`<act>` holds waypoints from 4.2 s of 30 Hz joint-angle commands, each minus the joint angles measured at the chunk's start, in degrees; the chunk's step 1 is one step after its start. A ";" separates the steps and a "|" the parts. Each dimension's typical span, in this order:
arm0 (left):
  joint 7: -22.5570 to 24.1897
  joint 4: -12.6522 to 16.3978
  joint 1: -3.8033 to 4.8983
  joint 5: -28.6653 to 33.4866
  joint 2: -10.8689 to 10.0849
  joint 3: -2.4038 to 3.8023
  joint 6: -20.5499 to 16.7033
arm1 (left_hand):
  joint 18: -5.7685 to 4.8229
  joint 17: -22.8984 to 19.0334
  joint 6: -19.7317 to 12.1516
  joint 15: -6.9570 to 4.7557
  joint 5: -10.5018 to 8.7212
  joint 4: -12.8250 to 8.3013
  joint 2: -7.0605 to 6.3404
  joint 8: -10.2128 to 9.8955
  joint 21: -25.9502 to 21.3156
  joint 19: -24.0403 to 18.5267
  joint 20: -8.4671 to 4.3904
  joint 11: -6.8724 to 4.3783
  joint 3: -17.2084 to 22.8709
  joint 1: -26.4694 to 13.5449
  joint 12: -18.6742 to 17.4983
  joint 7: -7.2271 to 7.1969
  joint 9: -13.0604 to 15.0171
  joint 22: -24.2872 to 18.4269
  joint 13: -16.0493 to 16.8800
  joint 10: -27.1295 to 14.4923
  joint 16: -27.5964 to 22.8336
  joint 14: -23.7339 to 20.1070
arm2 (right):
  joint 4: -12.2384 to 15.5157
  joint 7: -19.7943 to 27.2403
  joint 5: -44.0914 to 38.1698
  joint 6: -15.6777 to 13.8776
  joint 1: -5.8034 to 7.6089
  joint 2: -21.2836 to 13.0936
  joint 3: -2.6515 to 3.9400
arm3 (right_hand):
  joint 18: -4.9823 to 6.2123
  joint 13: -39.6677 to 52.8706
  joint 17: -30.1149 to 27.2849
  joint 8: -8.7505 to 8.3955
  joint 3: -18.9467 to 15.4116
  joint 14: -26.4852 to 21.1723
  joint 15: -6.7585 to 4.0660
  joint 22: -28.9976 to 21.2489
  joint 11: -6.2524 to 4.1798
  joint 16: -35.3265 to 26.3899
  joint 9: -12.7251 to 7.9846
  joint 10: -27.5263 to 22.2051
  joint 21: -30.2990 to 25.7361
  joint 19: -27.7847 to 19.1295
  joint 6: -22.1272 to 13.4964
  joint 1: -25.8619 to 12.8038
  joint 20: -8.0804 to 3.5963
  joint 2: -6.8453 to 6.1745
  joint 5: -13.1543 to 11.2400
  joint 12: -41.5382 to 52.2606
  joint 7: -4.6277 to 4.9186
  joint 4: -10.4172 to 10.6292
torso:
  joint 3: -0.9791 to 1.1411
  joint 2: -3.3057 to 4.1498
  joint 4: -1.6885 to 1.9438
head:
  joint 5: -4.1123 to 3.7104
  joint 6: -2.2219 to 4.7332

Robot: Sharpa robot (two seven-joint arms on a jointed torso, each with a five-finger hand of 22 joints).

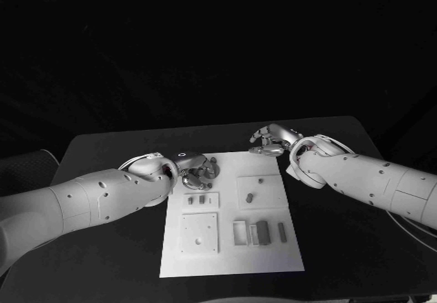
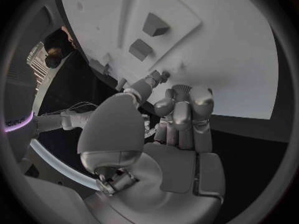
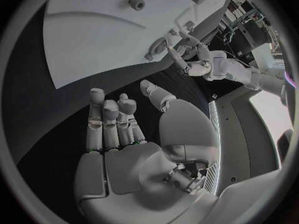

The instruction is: Assemble the parts on the task board

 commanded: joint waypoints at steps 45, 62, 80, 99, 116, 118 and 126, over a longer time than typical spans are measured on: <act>0.80 -0.62 -0.37 -5.99 0.95 -0.08 0.65 | 6.85 0.77 7.12 -0.56 0.32 -1.61 1.91 2.54 0.47 -0.21 0.01 -0.28 0.66 1.02 0.37 0.45 1.38 1.01 0.44 -0.21 -0.25 -0.02 | 0.16 0.41 -0.03 0.31 -0.02 0.06 0.01 | 0.83 -0.11 -0.10 0.26 -0.13 0.01 -0.58 0.42 0.17 0.36 -0.11 -0.32 -0.22 0.01 -0.18 -0.39 -0.28 0.44 0.20 0.27 0.43 -0.01 | -0.01 -0.01 0.05 | -0.27 -0.72; 0.65 -0.97 -0.64 -6.36 1.12 -0.08 -0.18 | 6.74 0.81 8.13 -0.78 0.36 -1.44 2.40 2.78 0.59 -0.23 -0.02 -0.52 1.04 0.83 0.42 0.19 1.70 1.00 0.50 -0.21 -0.28 -0.01 | 0.14 0.38 -0.04 0.35 -0.02 0.08 0.01 | 0.83 -0.12 -0.10 0.26 -0.14 0.00 -0.57 0.42 0.17 0.36 -0.12 -0.32 -0.23 0.01 -0.18 -0.45 -0.28 0.43 0.19 0.27 0.43 0.03 | -0.01 -0.01 0.05 | -0.22 -0.92; 0.95 -0.95 -0.66 -5.89 1.27 -0.08 0.11 | 6.67 0.82 8.37 -0.89 0.27 -1.02 2.50 2.65 0.64 -0.28 -0.09 -0.64 1.00 0.13 0.43 0.08 1.86 0.97 0.55 -0.25 -0.33 -0.02 | 0.13 0.38 -0.04 0.39 -0.02 0.11 0.01 | 0.83 -0.13 -0.11 0.27 -0.14 0.00 -0.57 0.42 0.17 0.36 -0.13 -0.32 -0.23 0.01 -0.19 -0.49 -0.28 0.43 0.20 0.28 0.43 0.07 | 0.05 -0.03 0.03 | -0.21 -0.96; 0.85 -0.82 -0.66 -6.17 1.25 -0.08 -0.11 | 6.54 1.15 10.10 -1.49 0.26 -0.83 4.20 3.32 0.87 -0.41 -0.32 -1.28 1.39 0.17 0.56 -0.60 2.98 1.01 0.78 -0.40 -0.29 0.02 | 0.13 0.41 -0.04 0.43 -0.02 0.13 0.01 | 0.83 -0.14 -0.11 0.28 -0.12 0.00 -0.57 0.42 0.17 0.37 -0.14 -0.33 -0.23 0.01 -0.19 -0.49 -0.29 0.43 0.24 0.29 0.43 0.07 | 0.03 -0.04 0.03 | -0.35 -1.02; 0.82 -0.62 -0.66 -6.46 1.01 -0.08 -0.38 | 6.43 1.43 10.29 -1.61 0.20 -1.38 4.65 3.90 0.85 -0.43 -0.34 -1.43 1.06 0.42 0.56 -0.77 3.89 0.93 0.84 -0.40 -0.26 0.16 | 0.12 0.43 -0.04 0.45 -0.02 0.07 0.01 | 0.83 -0.15 -0.11 0.28 -0.12 0.00 -0.57 0.42 0.17 0.37 -0.14 -0.33 -0.24 0.01 -0.19 -0.53 -0.28 0.43 0.26 0.30 0.43 0.11 | 0.01 -0.05 0.05 | -0.30 -1.01; 0.89 -0.55 -0.66 -6.46 1.01 -0.08 -0.59 | 6.42 1.41 10.28 -1.62 0.20 -1.45 4.66 3.93 0.84 -0.43 -0.34 -1.46 1.04 0.42 0.56 -0.80 3.95 0.91 0.84 -0.40 -0.26 0.15 | 0.12 0.44 -0.04 0.45 -0.02 0.09 0.01 | 0.83 -0.16 -0.12 0.29 -0.12 0.00 -0.57 0.42 0.17 0.37 -0.14 -0.33 -0.24 0.01 -0.19 -0.55 -0.28 0.43 0.26 0.30 0.44 0.12 | 0.01 -0.04 0.06 | -0.35 -1.01; 1.04 -0.34 -0.66 -6.46 0.98 -0.08 -1.35 | 6.40 1.54 10.30 -1.65 0.19 -1.43 4.80 3.95 0.83 -0.41 -0.33 -1.46 1.06 0.30 0.56 -0.77 4.02 0.90 0.84 -0.39 -0.23 0.24 | 0.15 0.47 -0.04 0.44 -0.02 0.06 0.01 | 0.83 -0.16 -0.12 0.29 -0.14 0.00 -0.57 0.42 0.17 0.37 -0.15 -0.33 -0.24 0.02 -0.19 -0.59 -0.28 0.43 0.27 0.30 0.44 0.16 | 0.06 -0.05 0.03 | -0.29 -0.99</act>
